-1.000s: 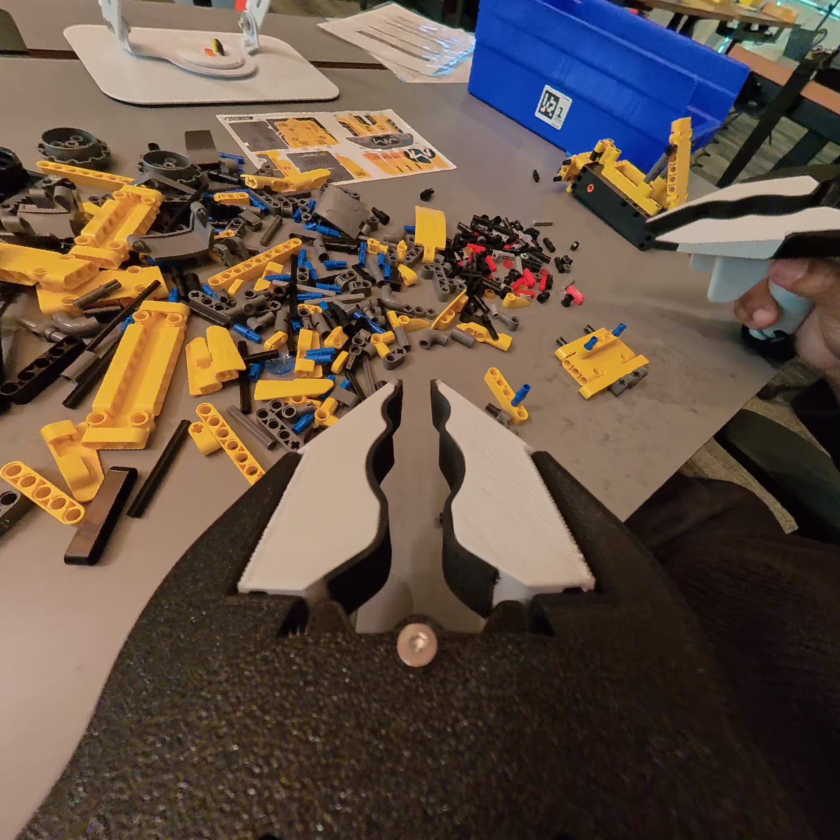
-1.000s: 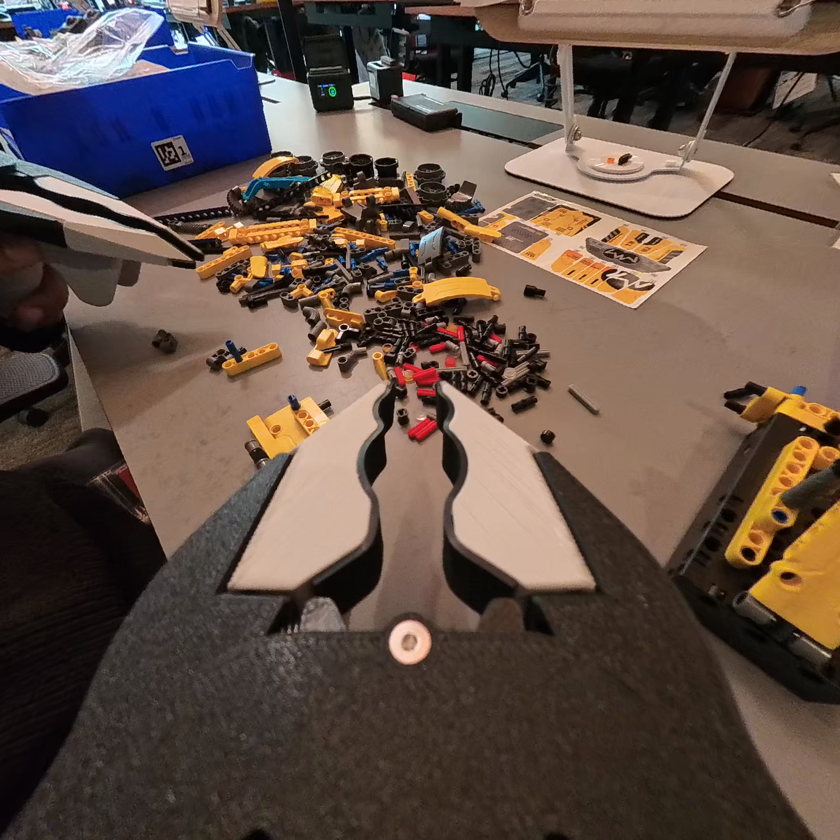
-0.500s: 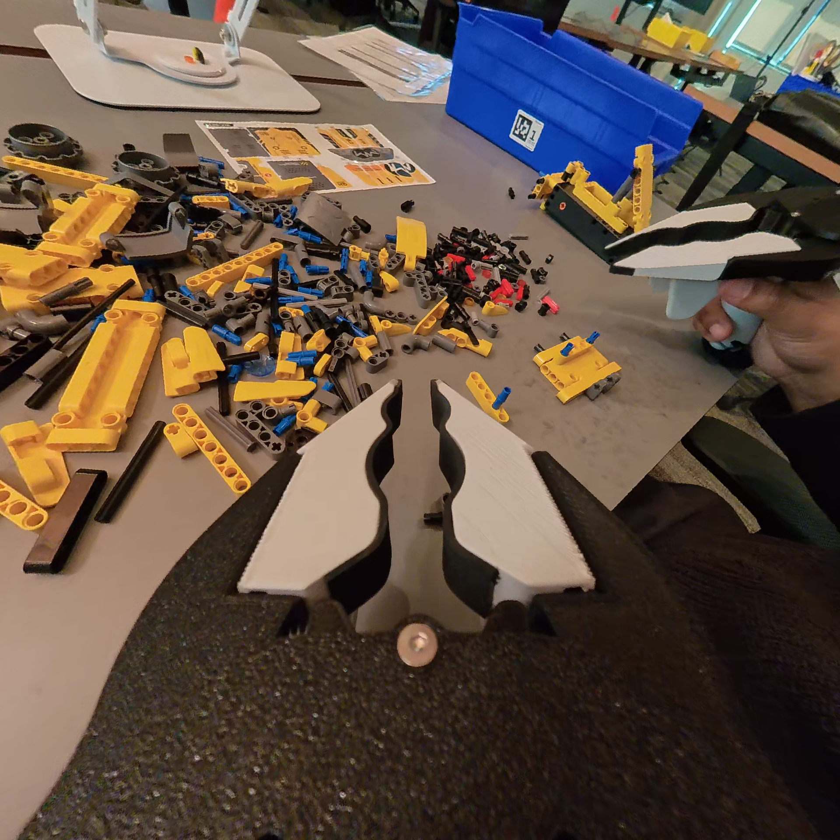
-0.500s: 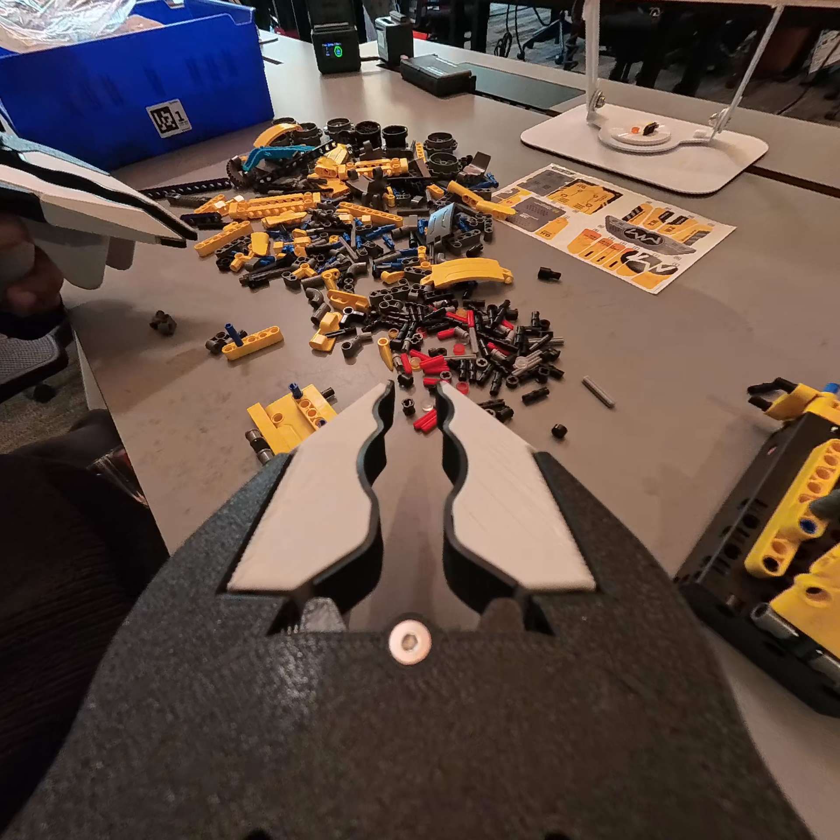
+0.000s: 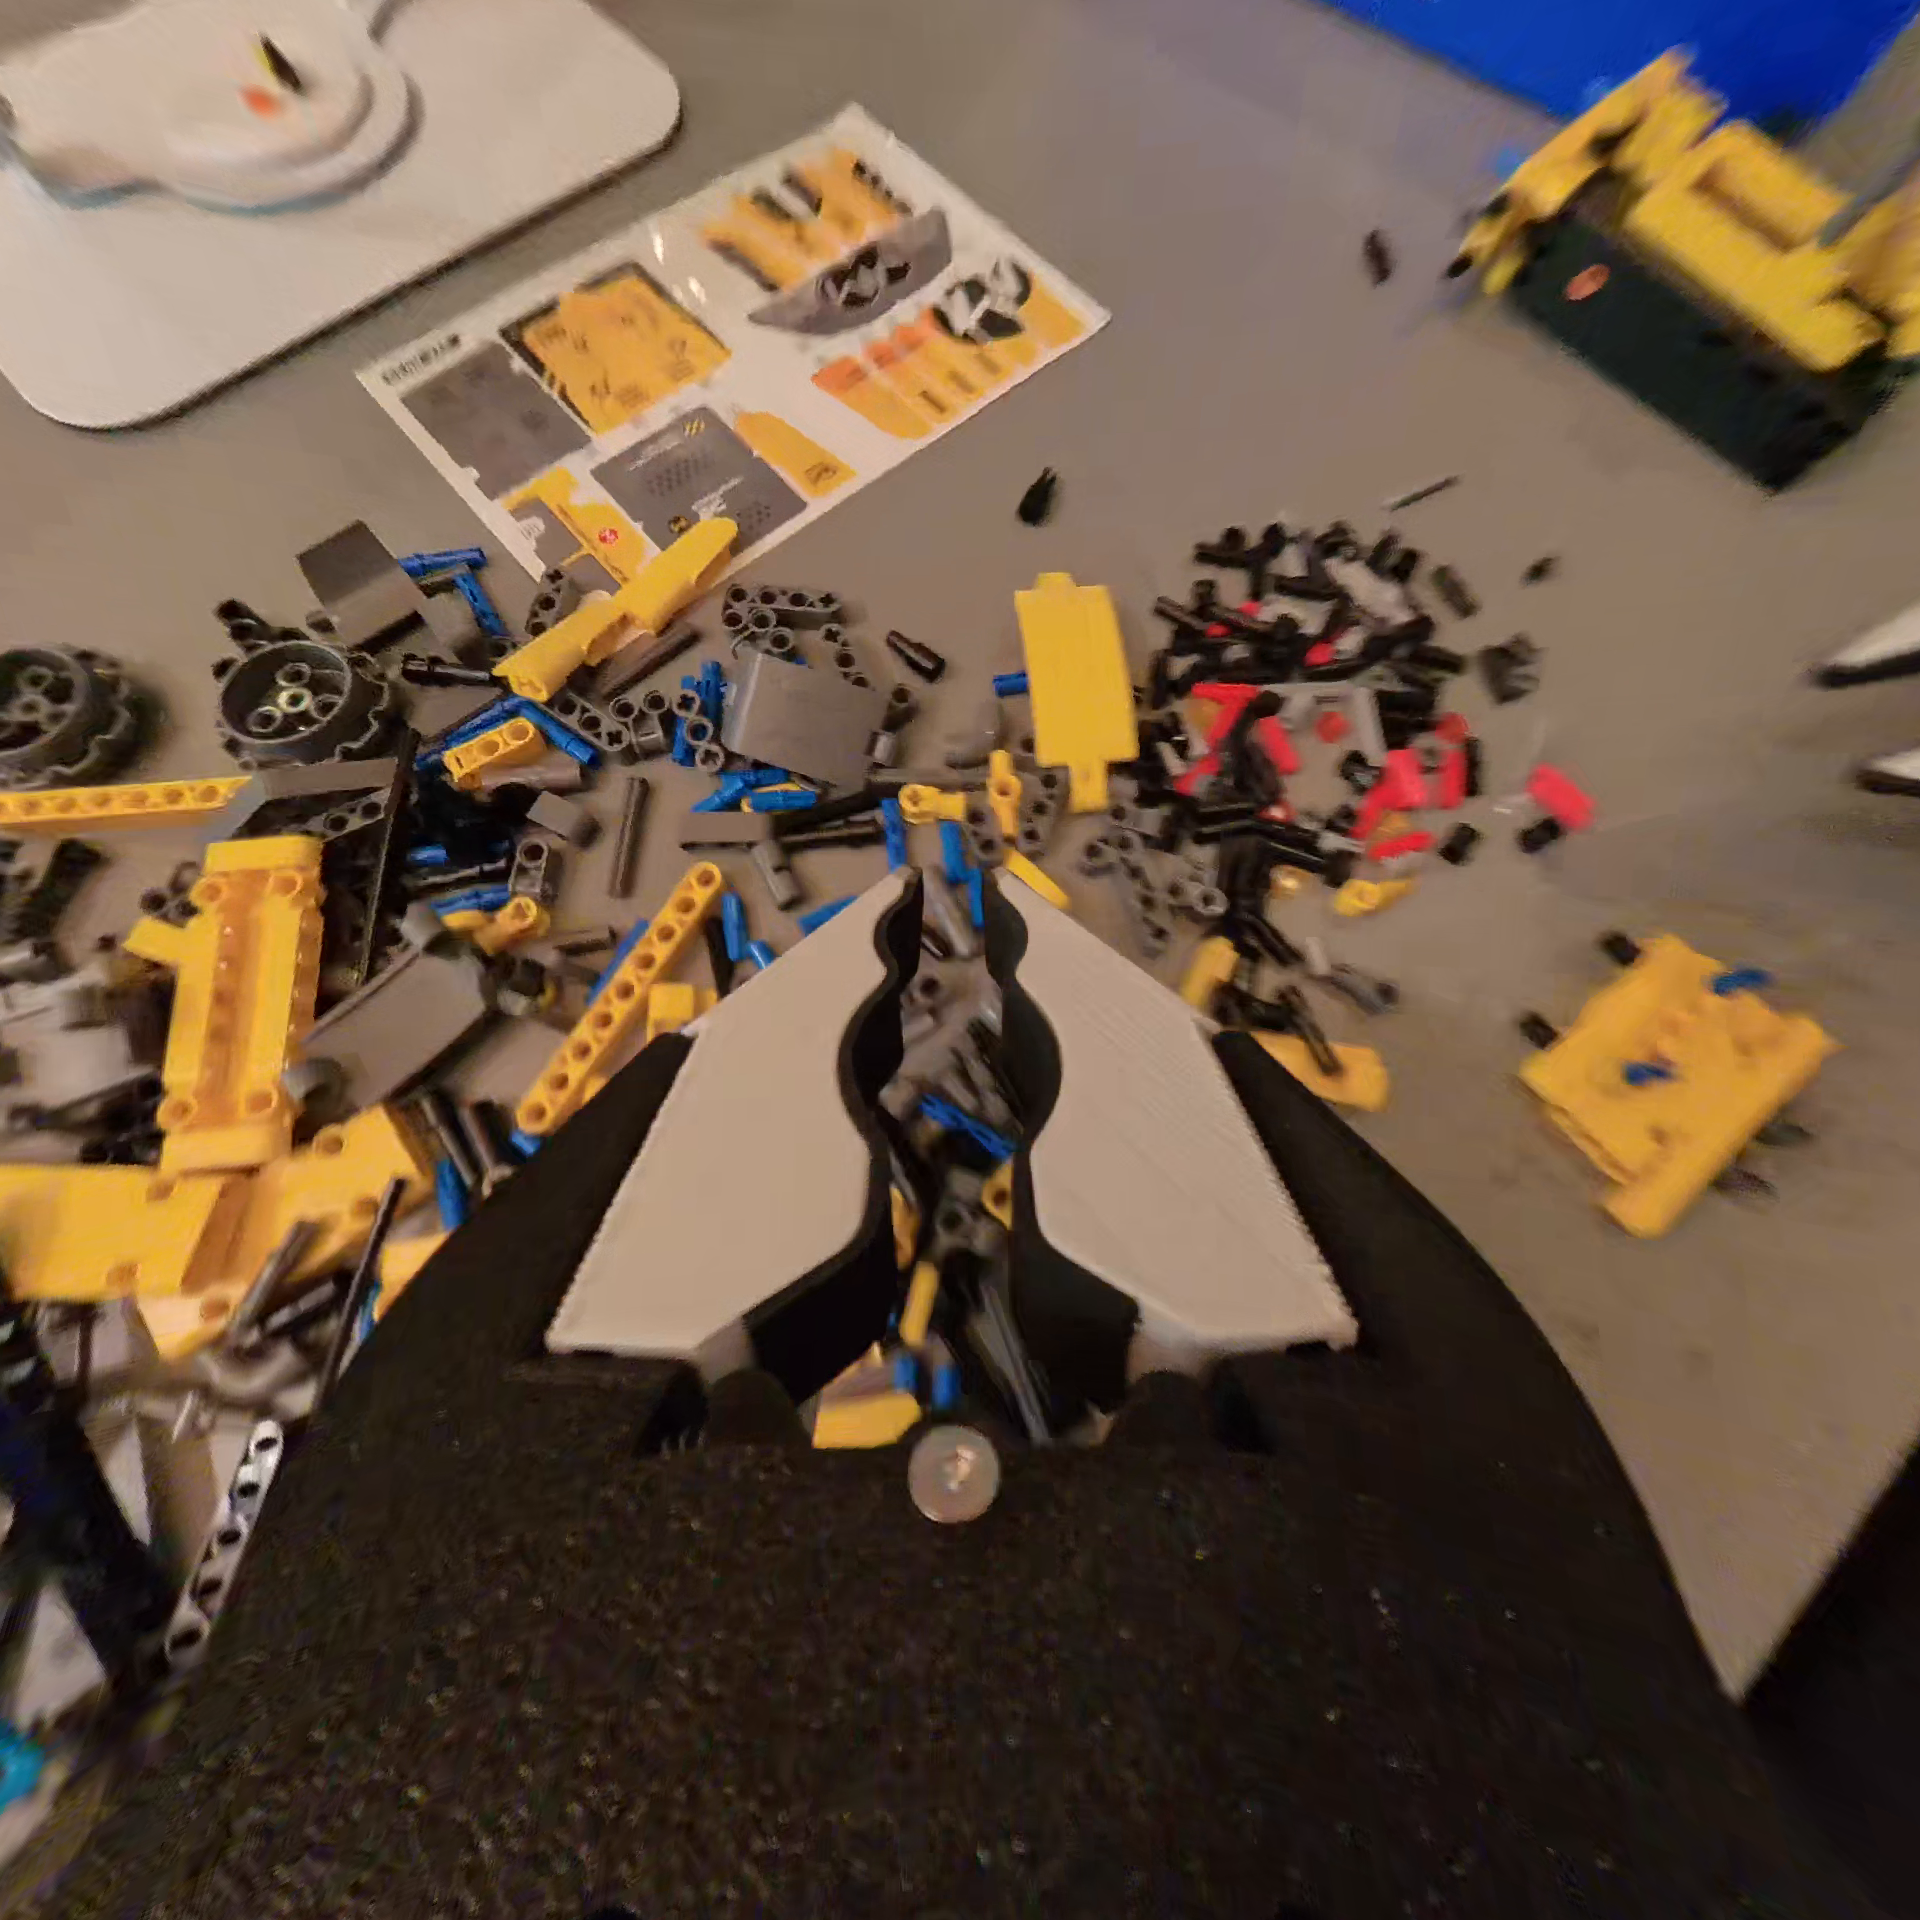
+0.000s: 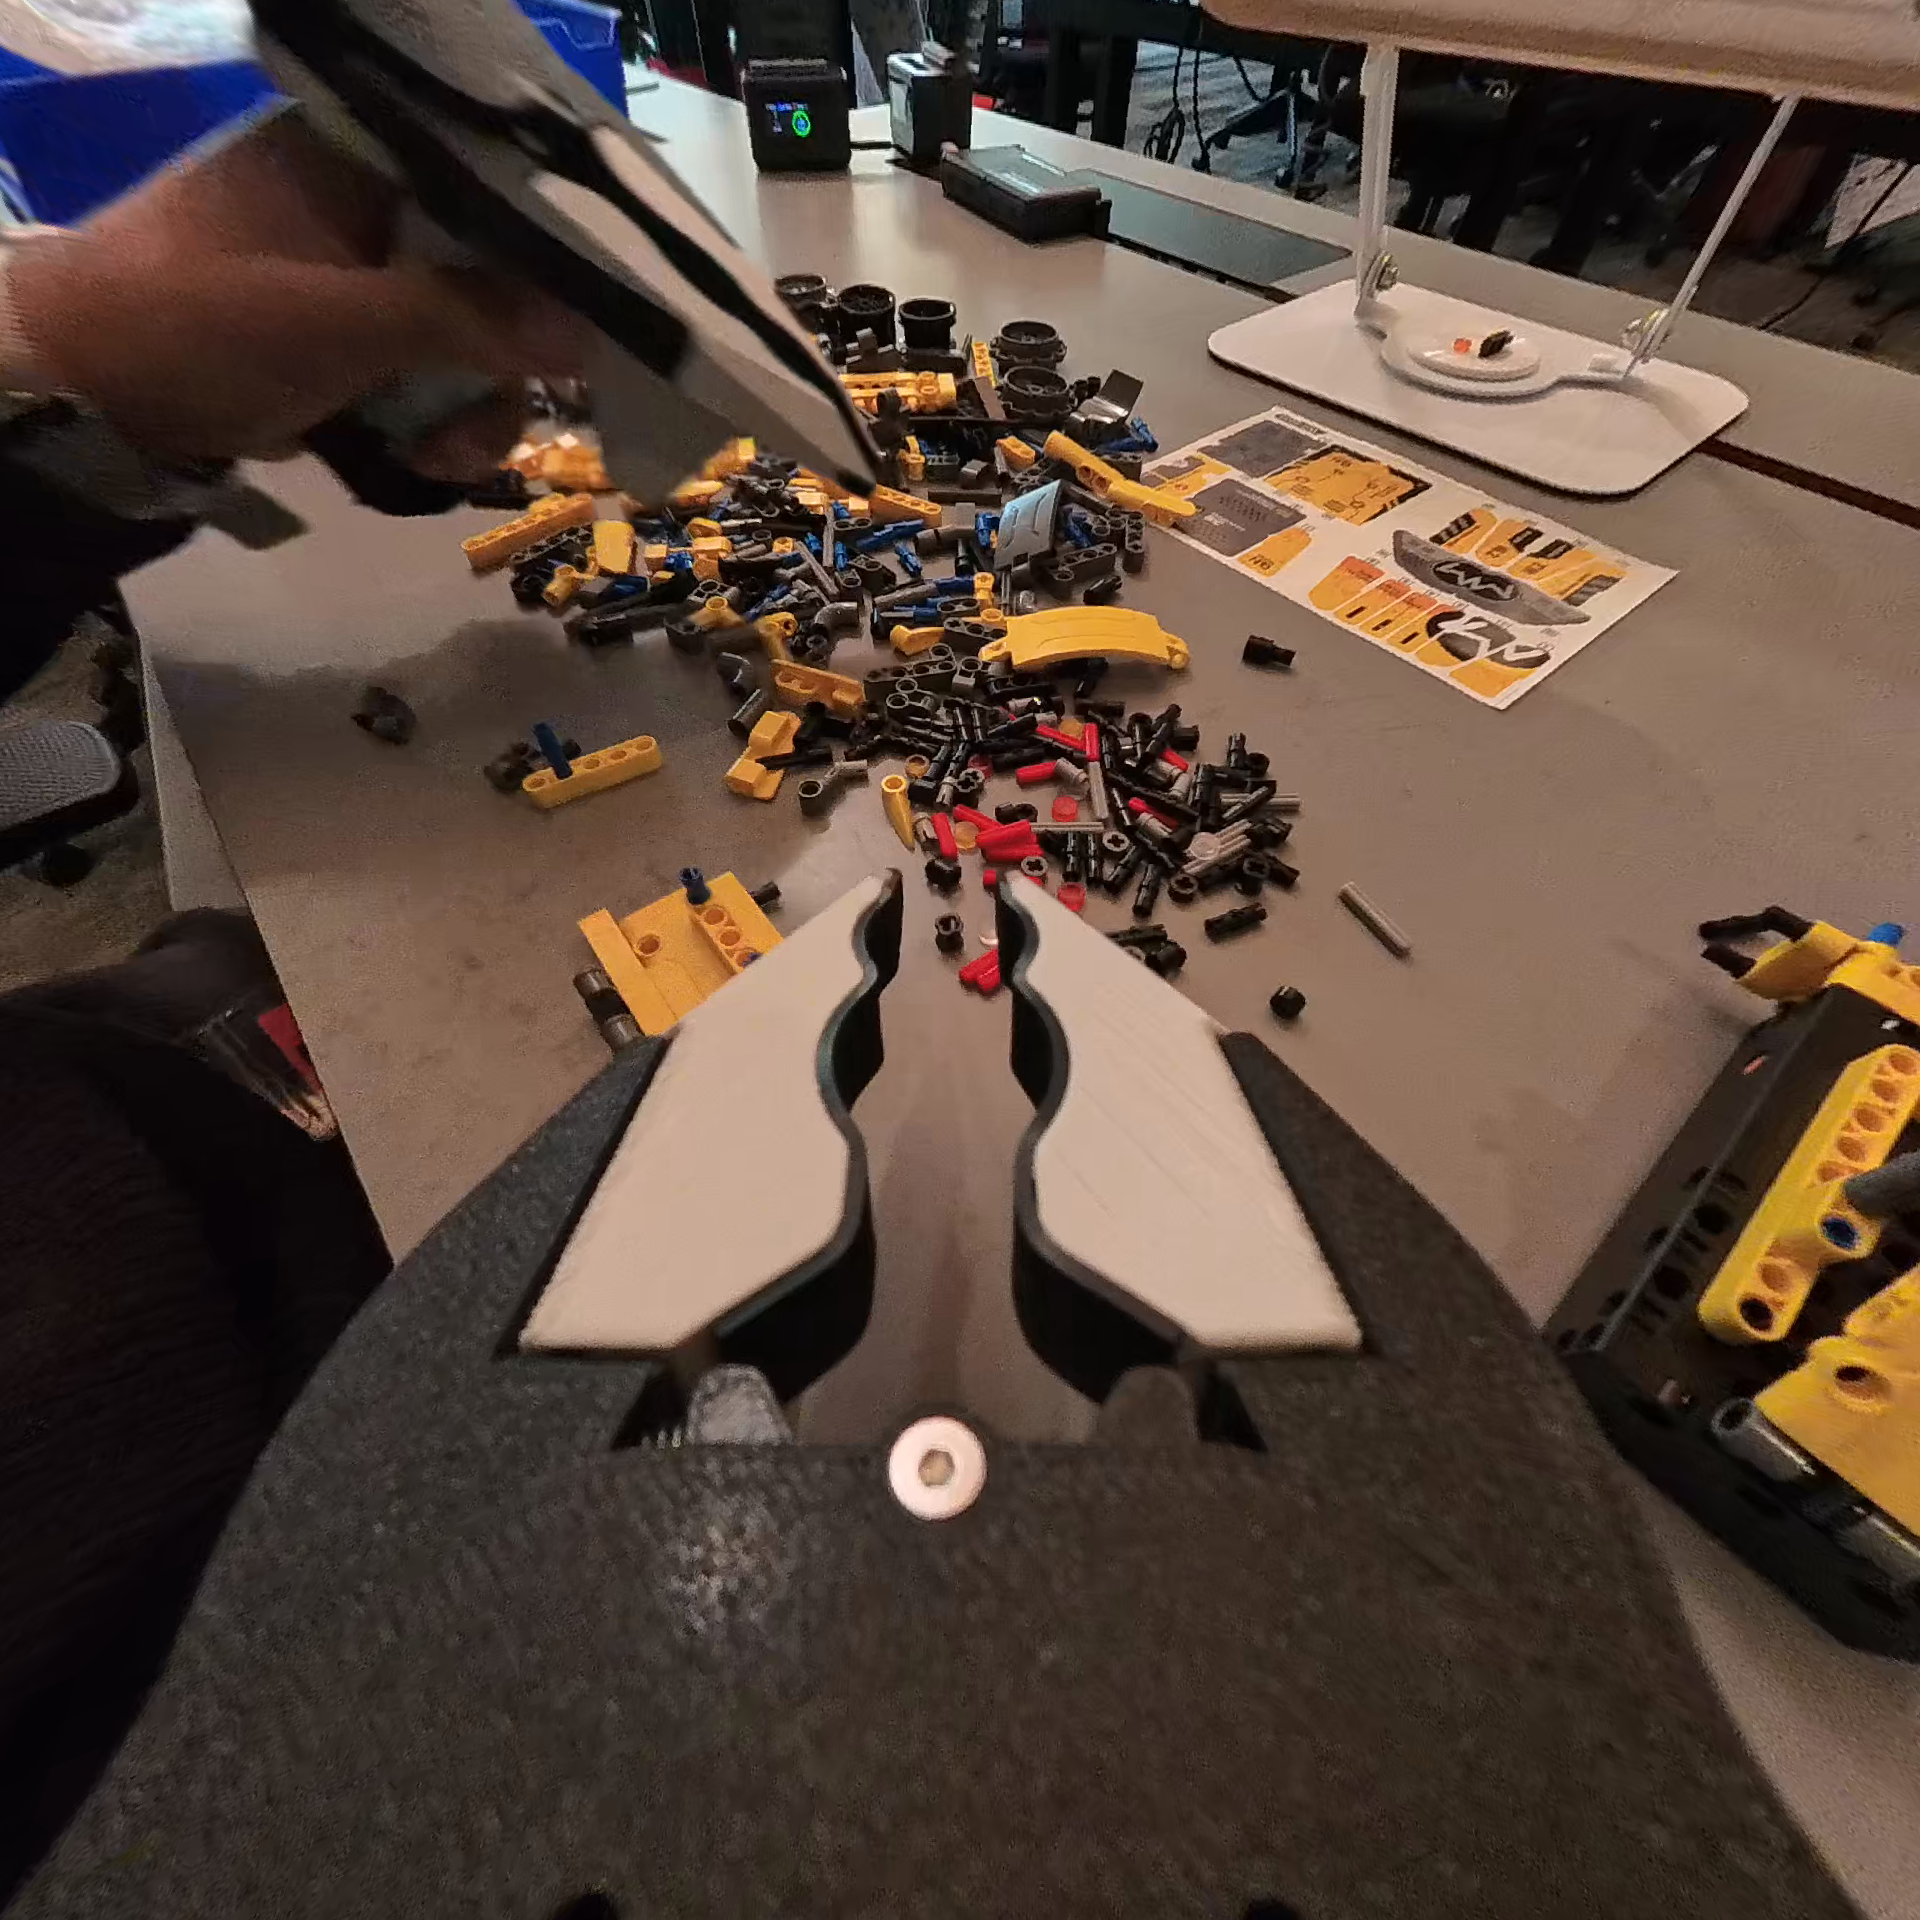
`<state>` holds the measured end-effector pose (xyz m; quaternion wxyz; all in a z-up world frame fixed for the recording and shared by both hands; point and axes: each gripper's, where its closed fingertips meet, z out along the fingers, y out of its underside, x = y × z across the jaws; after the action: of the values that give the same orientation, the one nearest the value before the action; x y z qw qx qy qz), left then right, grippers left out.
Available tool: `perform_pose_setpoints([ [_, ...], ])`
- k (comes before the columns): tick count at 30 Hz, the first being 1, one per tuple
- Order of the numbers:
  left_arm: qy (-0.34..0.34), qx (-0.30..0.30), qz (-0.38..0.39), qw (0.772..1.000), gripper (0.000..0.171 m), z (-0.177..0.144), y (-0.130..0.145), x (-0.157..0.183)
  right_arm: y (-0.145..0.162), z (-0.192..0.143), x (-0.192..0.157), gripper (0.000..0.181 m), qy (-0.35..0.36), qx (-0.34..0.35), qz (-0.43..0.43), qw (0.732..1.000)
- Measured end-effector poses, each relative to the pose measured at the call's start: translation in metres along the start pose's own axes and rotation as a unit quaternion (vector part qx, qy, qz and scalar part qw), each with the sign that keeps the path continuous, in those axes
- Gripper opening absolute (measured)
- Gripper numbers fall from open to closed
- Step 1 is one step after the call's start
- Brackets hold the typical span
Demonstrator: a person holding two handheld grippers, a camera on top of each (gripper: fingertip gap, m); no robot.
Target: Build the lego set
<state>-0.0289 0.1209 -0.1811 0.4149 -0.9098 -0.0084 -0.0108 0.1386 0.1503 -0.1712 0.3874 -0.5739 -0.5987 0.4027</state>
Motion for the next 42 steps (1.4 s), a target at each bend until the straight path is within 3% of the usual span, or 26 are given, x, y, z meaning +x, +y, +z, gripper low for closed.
perform_pose_setpoints([
  [6, 0.003, -0.067, -0.028, 0.997, 0.009, 0.043, 0.011, -0.023, -0.005, -0.005, 0.000, 0.017, -0.011, 0.022, 0.011, 1.000],
  [25, 0.017, -0.088, 0.010, 0.996, 0.004, 0.043, 0.018, -0.009, -0.015, -0.015, 0.004, 0.016, -0.027, 0.066, 0.045, 0.996],
  [31, 0.035, 0.015, 0.033, 0.999, 0.004, 0.013, -0.008, 0.003, -0.011, -0.011, 0.003, 0.017, -0.027, 0.049, 0.042, 0.998],
  [34, 0.083, 0.111, 0.092, 0.986, 0.004, -0.016, -0.023, 0.035, -0.013, -0.012, 0.002, 0.011, -0.025, 0.056, 0.035, 0.997],
  [36, 0.093, 0.151, 0.133, 0.975, 0.004, -0.032, -0.021, 0.057, -0.024, -0.020, -0.002, 0.002, -0.026, 0.099, 0.025, 0.994],
  [39, 0.080, 0.166, 0.215, 0.959, 0.003, -0.046, -0.007, 0.088, -0.042, -0.027, -0.021, 0.000, -0.070, 0.162, 0.047, 0.983],
  [42, 0.058, 0.168, 0.294, 0.939, 0.003, -0.056, 0.003, 0.113, -0.045, -0.017, -0.043, 0.012, -0.135, 0.154, 0.096, 0.974],
])
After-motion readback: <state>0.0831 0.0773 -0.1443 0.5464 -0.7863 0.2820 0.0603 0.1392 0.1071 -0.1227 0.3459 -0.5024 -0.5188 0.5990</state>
